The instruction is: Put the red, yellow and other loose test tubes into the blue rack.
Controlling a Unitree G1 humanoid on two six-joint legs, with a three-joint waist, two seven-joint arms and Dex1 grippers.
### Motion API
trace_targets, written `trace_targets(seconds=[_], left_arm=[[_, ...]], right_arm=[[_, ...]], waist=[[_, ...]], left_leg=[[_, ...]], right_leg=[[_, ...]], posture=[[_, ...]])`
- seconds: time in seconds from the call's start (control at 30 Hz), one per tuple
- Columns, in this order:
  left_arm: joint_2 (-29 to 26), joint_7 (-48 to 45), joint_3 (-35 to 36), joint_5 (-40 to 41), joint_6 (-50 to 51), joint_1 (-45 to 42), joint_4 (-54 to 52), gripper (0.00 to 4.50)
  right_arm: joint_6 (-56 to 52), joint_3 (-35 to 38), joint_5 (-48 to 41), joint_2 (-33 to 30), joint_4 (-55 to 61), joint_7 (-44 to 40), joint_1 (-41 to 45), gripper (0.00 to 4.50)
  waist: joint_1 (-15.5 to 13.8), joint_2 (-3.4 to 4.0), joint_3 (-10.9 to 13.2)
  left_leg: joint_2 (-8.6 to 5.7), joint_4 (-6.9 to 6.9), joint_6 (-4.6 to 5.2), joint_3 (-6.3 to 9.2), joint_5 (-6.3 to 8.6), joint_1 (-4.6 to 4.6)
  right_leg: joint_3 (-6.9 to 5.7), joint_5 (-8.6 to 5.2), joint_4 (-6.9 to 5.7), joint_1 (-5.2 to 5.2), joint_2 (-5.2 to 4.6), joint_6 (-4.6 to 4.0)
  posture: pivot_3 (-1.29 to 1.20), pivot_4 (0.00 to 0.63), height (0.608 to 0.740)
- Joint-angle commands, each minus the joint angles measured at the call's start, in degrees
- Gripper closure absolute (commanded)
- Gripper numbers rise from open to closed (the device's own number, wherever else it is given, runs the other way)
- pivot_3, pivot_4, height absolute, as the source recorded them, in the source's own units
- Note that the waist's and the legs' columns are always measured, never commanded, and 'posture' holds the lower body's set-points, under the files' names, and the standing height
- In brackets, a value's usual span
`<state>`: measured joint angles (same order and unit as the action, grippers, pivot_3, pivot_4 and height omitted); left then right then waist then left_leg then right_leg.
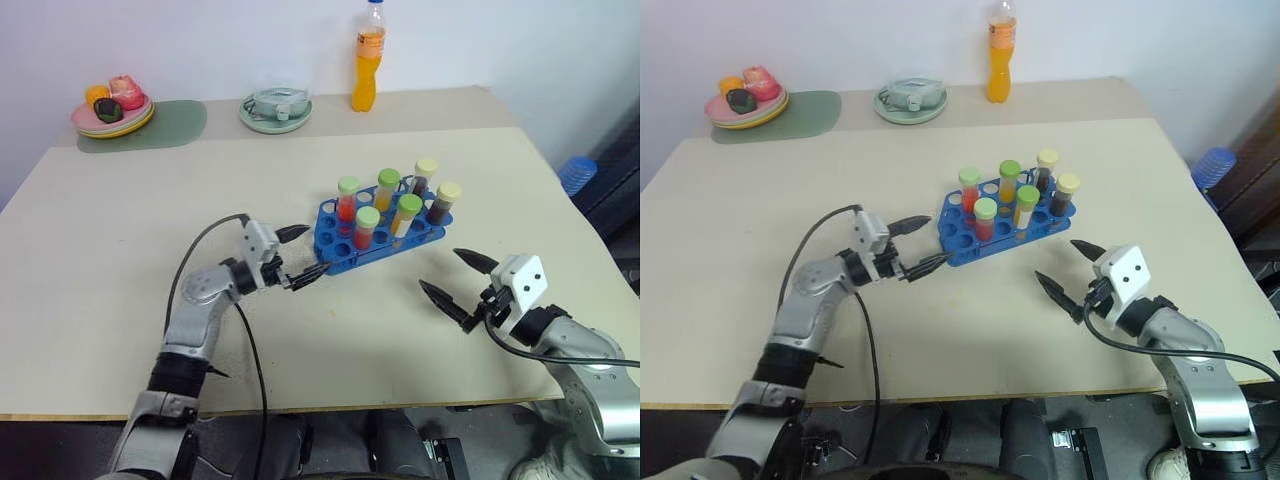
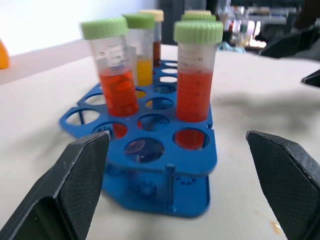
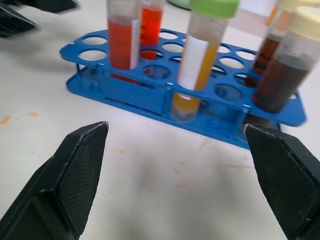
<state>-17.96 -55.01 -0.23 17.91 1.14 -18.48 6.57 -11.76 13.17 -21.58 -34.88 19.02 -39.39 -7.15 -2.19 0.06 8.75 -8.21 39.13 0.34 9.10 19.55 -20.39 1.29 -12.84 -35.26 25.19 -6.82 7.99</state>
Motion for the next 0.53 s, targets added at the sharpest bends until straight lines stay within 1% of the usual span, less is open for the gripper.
trace_targets(seconds=[0.03,0.1,0.33,0.53], left_arm=[[-2.6,0.9,3.0,2.2,-0.3,4.0,-7.0,0.03],[-4.0,1.9,3.9,2.5,0.2,6.7,-10.2,0.03],[-8.2,7.0,8.8,8.1,9.8,13.0,-19.9,0.03],[-9.7,9.9,9.2,9.3,14.0,16.9,-25.3,0.03]], right_arm=[[2.7,4.1,-1.0,-0.2,-1.4,-1.0,-1.5,0.00],[3.8,5.7,-1.1,-0.2,-2.6,-1.5,-2.4,0.00],[6.0,9.1,-1.8,-0.1,-4.7,-3.1,-4.1,0.00],[5.5,10.3,-2.9,-0.4,-4.3,-4.0,-5.0,0.00]], waist=[[-0.1,0.01,0.0],[-0.1,0.01,0.0],[0.0,0.04,0.0],[-0.2,0.06,0.0]], left_leg=[[0.00,-0.01,0.00,0.00,0.00,0.00],[0.00,0.00,0.00,-0.01,0.00,0.00],[0.00,0.00,0.00,0.00,0.01,0.05],[0.01,-0.03,0.00,-0.01,0.01,0.05]], right_leg=[[0.00,0.00,0.00,0.00,0.00,0.00],[0.00,0.00,0.01,-0.01,0.00,0.00],[0.02,0.00,0.00,-0.07,0.00,-0.01],[0.02,-0.01,0.02,-0.08,0.00,-0.01]], posture=[[0.00,0.150,0.740],[0.00,0.150,0.740],[0.00,0.150,0.740],[0.00,0.150,0.740]])
